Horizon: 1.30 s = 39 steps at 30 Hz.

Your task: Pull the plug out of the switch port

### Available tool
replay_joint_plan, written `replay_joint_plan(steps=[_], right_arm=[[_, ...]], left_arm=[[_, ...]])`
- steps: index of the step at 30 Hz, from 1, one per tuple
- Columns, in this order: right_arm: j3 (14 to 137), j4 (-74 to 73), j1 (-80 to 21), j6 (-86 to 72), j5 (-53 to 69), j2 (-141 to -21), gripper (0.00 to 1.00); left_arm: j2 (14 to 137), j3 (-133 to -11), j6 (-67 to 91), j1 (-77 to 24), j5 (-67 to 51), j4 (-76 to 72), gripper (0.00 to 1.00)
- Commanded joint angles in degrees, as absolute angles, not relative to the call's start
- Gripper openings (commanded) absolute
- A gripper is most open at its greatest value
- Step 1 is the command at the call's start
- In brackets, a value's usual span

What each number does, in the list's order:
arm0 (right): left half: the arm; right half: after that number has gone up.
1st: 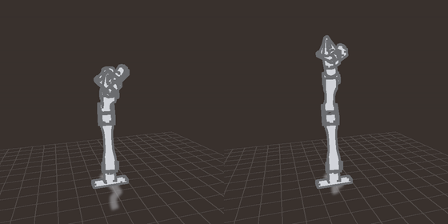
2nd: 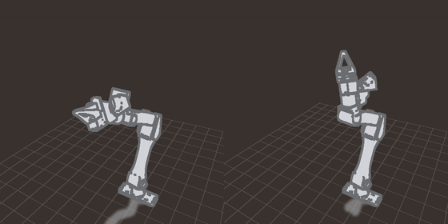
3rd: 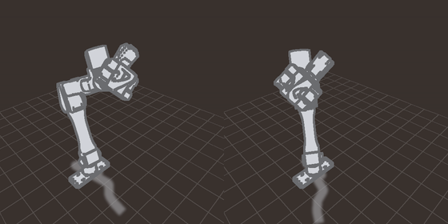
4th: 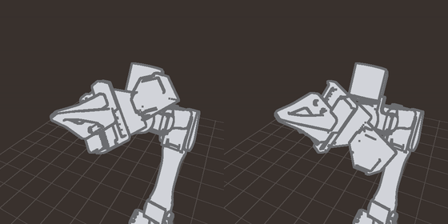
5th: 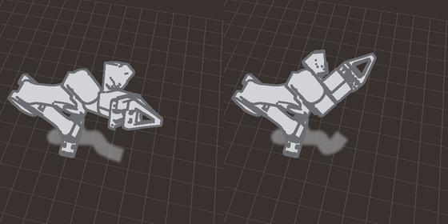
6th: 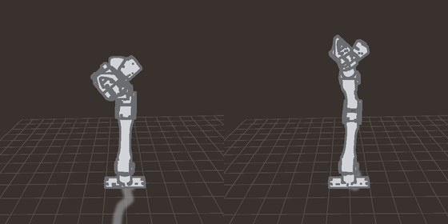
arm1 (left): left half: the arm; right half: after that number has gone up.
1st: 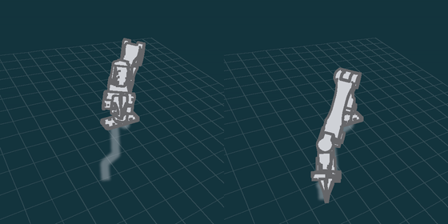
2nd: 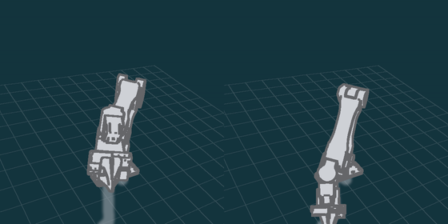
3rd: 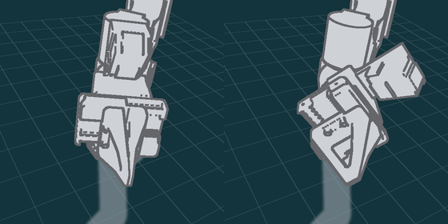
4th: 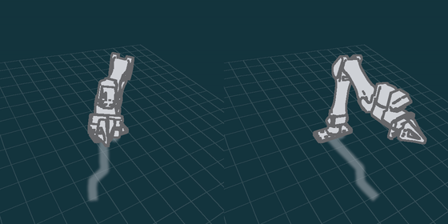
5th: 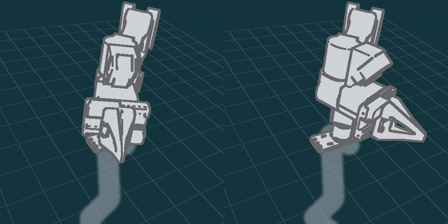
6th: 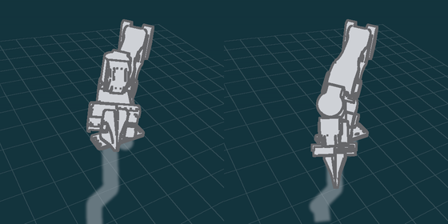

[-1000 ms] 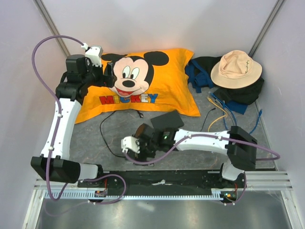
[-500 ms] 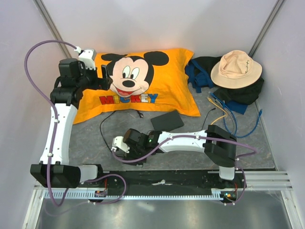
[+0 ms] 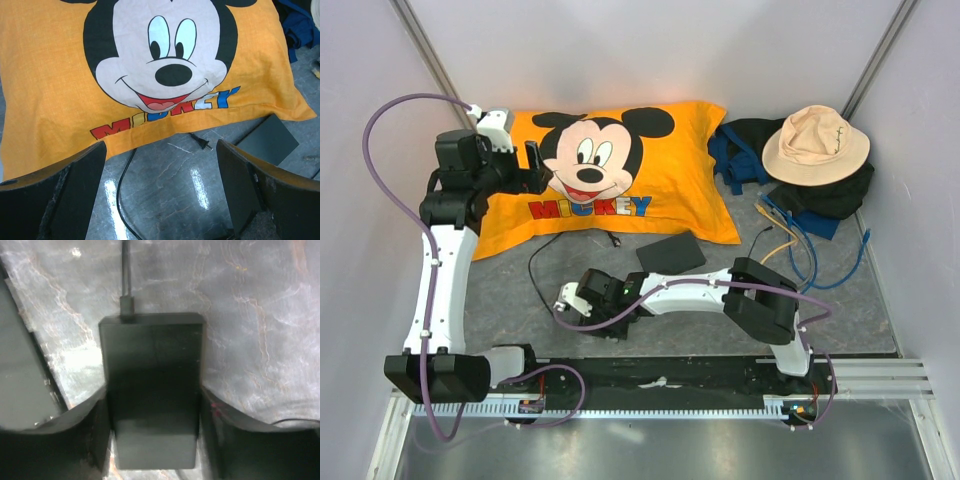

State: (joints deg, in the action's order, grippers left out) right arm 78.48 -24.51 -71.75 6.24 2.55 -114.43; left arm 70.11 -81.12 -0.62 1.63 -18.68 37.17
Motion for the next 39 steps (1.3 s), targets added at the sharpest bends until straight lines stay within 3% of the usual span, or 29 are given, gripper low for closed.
replay_joint_plan(steps=[1, 3, 6, 13, 22, 24, 28, 31, 39], right_arm=[[82.2, -26.2, -70.2, 11.6, 3.7, -112.1, 0.38], [83.4, -28.3, -70.1, 13.8, 3.4, -108.8, 0.17], [85.2, -33.0, -68.7, 16.1, 3.0, -102.1, 0.09], [91.8, -42.6, -53.3, 19.8, -2.0, -82.2, 0.07], [93.3, -44.6, -27.5, 26.8, -11.0, -69.9, 0.01], [93.2, -44.3, -20.8, 25.8, -10.4, -69.3, 0.01], [92.6, -44.1, 2.5, 22.9, -4.0, -70.5, 0.00], [88.6, -44.9, 12.2, 22.3, 1.5, -72.1, 0.00], [68.8, -45.1, 15.5, 24.3, 7.5, -77.8, 0.06]], left_arm=[[68.9, -80.7, 0.5, 2.0, -21.1, 36.0, 0.98], [69.1, -80.9, 0.2, 2.0, -21.0, 36.0, 0.98], [70.0, -81.3, 0.1, 2.1, -21.5, 35.9, 0.98], [72.7, -83.1, 0.1, 2.1, -23.2, 35.9, 0.98], [77.1, -84.4, 0.4, 2.1, -25.2, 35.8, 0.97], [77.4, -84.6, 0.6, 2.1, -25.7, 35.8, 0.97], [77.7, -84.6, 1.0, 2.1, -26.5, 35.7, 0.97], [77.4, -84.1, 1.1, 2.0, -26.9, 35.6, 0.96], [75.1, -80.8, 0.9, 2.2, -26.5, 35.3, 0.96]])
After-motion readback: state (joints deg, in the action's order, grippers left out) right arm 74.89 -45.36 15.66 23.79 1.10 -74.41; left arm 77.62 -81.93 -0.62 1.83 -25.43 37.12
